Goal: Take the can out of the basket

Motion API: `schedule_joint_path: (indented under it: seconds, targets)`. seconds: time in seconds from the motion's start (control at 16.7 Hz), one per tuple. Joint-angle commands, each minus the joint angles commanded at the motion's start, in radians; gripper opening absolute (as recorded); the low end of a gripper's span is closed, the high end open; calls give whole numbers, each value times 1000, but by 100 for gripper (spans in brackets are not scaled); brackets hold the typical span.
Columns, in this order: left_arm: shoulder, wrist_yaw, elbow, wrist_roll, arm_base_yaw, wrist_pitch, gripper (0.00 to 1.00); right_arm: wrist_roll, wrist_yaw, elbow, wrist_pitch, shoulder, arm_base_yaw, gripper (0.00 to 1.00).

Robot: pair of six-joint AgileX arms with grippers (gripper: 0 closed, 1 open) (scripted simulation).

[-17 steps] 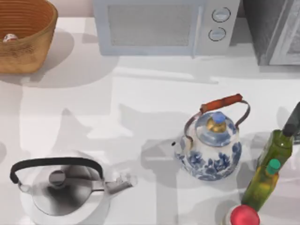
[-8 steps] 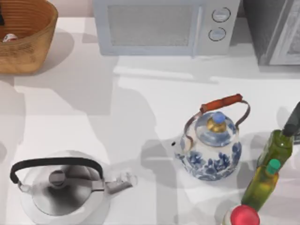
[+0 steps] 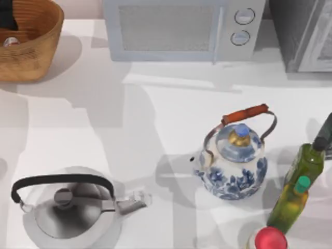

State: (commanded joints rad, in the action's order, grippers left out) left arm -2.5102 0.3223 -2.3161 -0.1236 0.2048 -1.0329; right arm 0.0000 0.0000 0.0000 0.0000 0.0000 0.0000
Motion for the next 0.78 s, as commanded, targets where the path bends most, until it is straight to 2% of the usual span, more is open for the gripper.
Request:
schedule_joint_path:
  seconds: [0.24, 0.78]
  targets:
    - [36, 1, -30, -2, -2, 0, 100, 0, 0, 0, 0, 0, 0, 100]
    - [-57, -5, -31, 15, -16, 30, 100, 0, 0, 0, 0, 0, 0, 100]
